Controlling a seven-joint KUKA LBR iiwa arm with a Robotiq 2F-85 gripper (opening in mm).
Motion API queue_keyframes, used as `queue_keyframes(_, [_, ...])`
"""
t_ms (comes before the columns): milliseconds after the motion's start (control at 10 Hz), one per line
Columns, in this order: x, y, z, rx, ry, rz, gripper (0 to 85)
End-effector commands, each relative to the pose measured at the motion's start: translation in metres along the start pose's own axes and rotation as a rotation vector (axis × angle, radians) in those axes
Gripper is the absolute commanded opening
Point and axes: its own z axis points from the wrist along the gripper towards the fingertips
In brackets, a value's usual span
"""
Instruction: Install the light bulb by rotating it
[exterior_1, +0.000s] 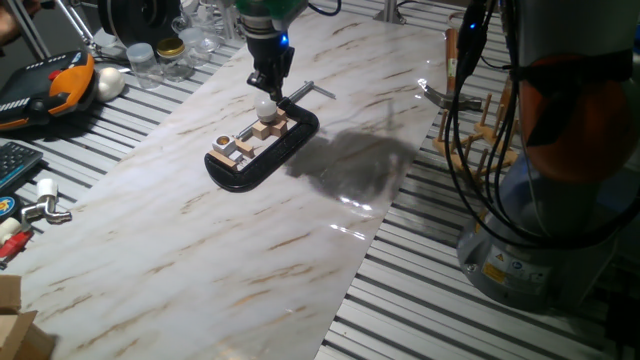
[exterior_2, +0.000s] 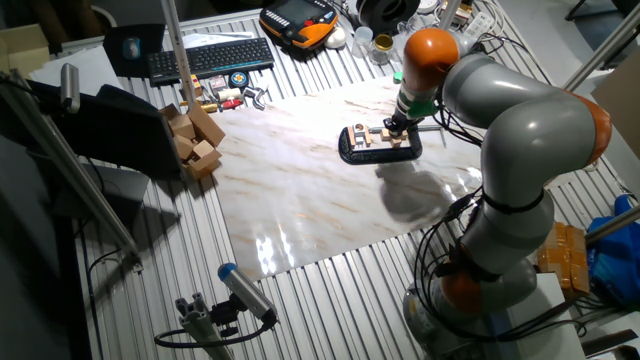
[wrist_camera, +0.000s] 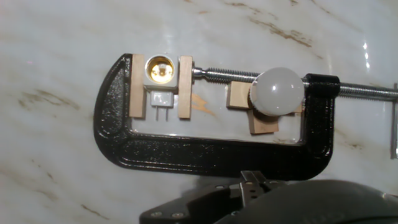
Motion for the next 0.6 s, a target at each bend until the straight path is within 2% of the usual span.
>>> queue_keyframes(0, [0.000, 0.001, 0.000, 0.002, -0.001, -0.004, 0.0])
queue_keyframes(200, [-0.003, -0.004, 0.003, 0.014, -0.008, -0.018, 0.0])
queue_keyframes(500, [-0.009, -0.014, 0.011, 0.005, -0.021, -0.027, 0.0])
